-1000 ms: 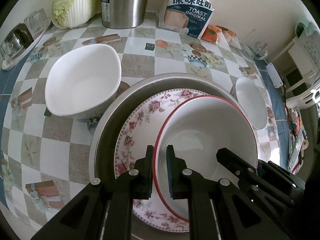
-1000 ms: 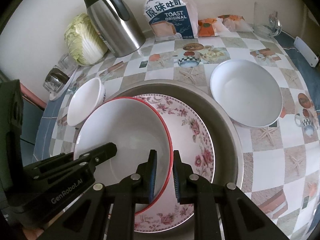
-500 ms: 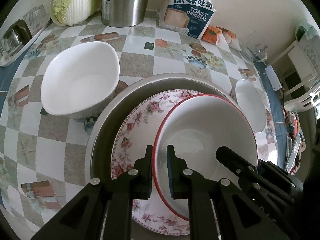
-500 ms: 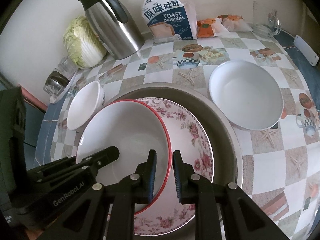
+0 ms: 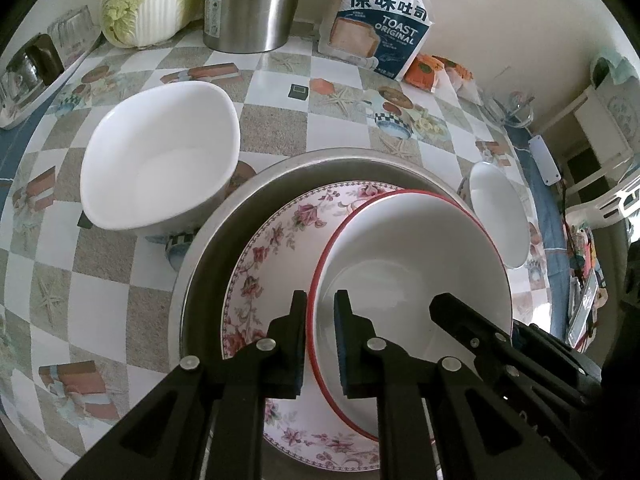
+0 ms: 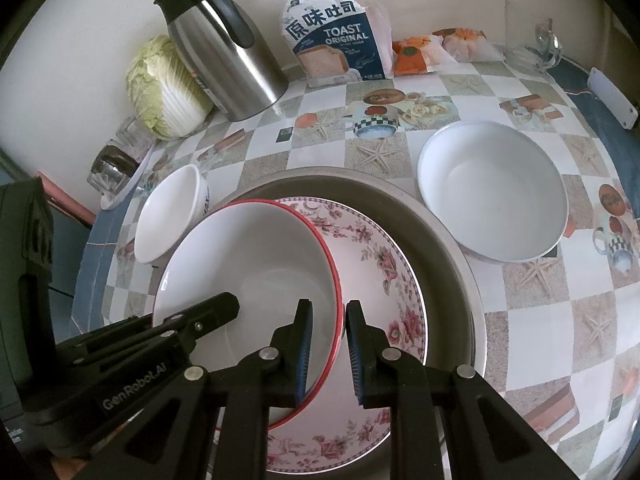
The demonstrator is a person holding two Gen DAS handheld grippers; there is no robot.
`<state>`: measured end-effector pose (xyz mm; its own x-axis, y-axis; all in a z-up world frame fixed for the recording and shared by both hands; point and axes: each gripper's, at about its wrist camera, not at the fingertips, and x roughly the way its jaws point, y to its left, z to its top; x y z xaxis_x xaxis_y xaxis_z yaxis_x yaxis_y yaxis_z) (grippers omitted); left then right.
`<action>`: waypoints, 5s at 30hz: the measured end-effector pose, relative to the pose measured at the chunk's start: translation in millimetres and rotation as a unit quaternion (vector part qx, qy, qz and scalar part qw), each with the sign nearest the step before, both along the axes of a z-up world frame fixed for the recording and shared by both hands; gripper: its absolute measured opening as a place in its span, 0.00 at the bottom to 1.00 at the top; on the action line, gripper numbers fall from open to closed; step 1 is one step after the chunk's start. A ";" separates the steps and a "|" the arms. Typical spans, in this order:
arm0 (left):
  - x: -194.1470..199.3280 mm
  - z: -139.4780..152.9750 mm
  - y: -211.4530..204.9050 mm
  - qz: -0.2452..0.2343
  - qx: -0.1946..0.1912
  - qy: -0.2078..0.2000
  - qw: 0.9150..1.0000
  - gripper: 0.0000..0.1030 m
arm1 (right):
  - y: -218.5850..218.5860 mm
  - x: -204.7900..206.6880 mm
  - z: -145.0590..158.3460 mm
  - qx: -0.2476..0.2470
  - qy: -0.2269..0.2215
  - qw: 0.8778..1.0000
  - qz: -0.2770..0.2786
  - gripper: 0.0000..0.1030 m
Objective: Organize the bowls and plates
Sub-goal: 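Open the right gripper and release the red-rimmed bowl on the plate, then move the right gripper to the rim of the deep white bowl, then close the right gripper on the white bowl rim and lift it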
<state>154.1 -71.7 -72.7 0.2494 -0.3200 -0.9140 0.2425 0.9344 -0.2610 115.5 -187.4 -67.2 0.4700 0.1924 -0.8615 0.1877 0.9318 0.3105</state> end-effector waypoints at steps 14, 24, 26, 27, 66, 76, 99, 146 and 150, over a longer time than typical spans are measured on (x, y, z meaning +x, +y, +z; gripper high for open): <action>-4.6 24.9 3.9 0.002 0.000 -0.028 1.000 0.31 | -1.8 -3.5 7.9 -0.005 -0.005 1.000 -0.001 0.19; -10.1 44.8 12.3 0.016 -0.002 -0.053 0.998 0.53 | -5.4 -13.5 34.5 -0.020 -0.038 0.999 -0.008 0.19; -10.9 48.0 14.4 0.023 -0.001 -0.055 0.998 0.54 | -5.6 -14.9 38.0 -0.026 -0.042 0.999 -0.010 0.19; -11.4 49.0 14.3 0.025 0.000 -0.058 0.998 0.54 | -5.7 -15.5 39.0 -0.030 -0.043 0.999 -0.011 0.22; 2.1 67.0 81.6 0.160 0.036 -0.110 0.980 0.92 | -10.9 -23.2 42.6 -0.041 -0.077 0.995 -0.046 1.00; 16.3 67.7 104.4 0.173 0.037 -0.104 0.979 0.92 | -9.5 -24.6 53.8 -0.044 -0.093 0.992 -0.075 1.00; 33.2 53.7 167.9 0.236 -0.012 -0.091 0.968 0.92 | 46.1 31.1 116.9 -0.070 -0.057 0.996 -0.028 1.00; 97.9 -27.3 165.3 0.228 -0.110 0.034 0.967 0.49 | 129.8 160.0 16.7 -0.157 0.080 0.984 0.023 0.58; 99.6 -34.7 159.6 0.222 -0.113 0.046 0.967 0.42 | 132.9 161.9 10.1 -0.159 0.082 0.983 0.030 0.52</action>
